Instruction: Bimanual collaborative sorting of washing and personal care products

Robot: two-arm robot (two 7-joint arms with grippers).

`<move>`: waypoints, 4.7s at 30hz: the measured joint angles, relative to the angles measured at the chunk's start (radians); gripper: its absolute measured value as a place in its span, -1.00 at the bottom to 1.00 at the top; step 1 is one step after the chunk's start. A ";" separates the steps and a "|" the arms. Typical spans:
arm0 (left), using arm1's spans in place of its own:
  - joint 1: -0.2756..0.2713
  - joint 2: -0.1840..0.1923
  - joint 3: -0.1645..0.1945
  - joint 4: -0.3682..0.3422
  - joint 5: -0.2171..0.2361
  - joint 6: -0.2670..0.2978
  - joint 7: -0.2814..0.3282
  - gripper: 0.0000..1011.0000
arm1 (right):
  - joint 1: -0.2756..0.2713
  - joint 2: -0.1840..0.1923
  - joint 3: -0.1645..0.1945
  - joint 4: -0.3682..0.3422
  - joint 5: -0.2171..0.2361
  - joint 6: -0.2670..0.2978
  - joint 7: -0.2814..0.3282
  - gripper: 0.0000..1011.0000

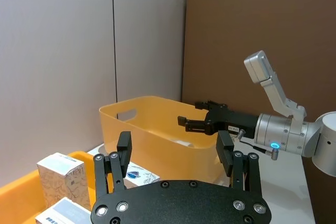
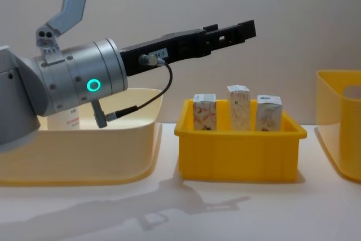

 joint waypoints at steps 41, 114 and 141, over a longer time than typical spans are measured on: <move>0.015 0.007 0.000 -0.018 0.018 0.001 0.035 0.98 | -0.042 0.013 -0.003 -0.052 0.071 -0.335 0.090 0.98; 0.356 0.155 0.003 -0.415 0.436 0.052 0.804 0.98 | -0.201 0.142 -0.188 -0.195 0.353 -0.188 0.323 0.98; 0.356 0.155 0.003 -0.415 0.436 0.051 0.804 0.98 | -0.074 0.000 -0.229 -0.063 0.309 -0.048 0.233 0.98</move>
